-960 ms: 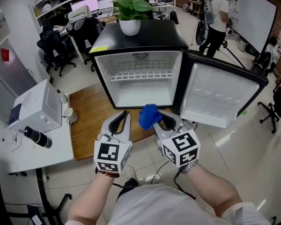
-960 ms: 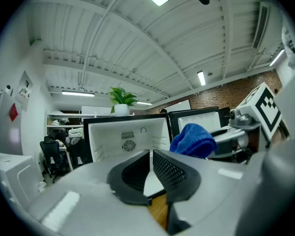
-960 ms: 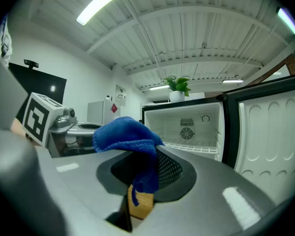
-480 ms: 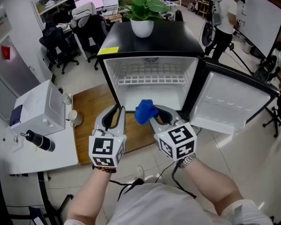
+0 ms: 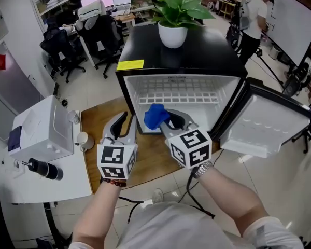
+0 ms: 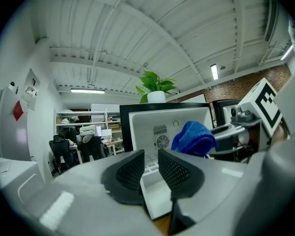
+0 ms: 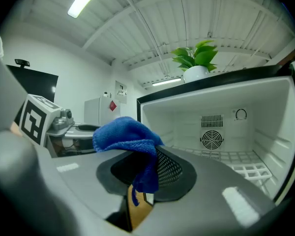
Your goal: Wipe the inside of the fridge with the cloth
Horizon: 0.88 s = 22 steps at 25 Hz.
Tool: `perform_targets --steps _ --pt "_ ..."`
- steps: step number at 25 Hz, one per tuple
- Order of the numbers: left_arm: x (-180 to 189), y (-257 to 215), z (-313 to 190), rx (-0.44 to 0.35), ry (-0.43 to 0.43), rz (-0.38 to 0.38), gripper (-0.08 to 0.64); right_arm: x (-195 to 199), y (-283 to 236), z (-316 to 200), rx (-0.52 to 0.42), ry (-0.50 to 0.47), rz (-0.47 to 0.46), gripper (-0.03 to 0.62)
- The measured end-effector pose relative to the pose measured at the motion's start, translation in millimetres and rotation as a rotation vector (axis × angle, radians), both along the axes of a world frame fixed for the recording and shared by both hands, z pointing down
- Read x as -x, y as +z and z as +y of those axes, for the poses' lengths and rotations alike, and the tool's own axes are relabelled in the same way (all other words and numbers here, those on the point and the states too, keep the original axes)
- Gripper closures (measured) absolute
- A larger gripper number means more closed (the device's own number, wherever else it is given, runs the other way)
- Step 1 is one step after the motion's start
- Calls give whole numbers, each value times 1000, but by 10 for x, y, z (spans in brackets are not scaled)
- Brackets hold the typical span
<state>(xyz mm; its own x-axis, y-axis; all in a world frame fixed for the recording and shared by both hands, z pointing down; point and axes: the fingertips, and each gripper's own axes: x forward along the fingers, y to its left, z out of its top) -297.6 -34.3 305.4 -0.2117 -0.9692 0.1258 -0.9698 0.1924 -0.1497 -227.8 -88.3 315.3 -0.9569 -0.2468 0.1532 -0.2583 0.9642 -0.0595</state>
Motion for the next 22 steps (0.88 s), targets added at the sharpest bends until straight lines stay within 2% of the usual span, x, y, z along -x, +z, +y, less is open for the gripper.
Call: perform_targets --steps 10,22 --pt "517 145 -286 30 31 -21 468 798 146 -248 21 -5 20 518" --pt "717 289 -457 49 59 -18 468 1253 196 -478 45 -2 16 519"
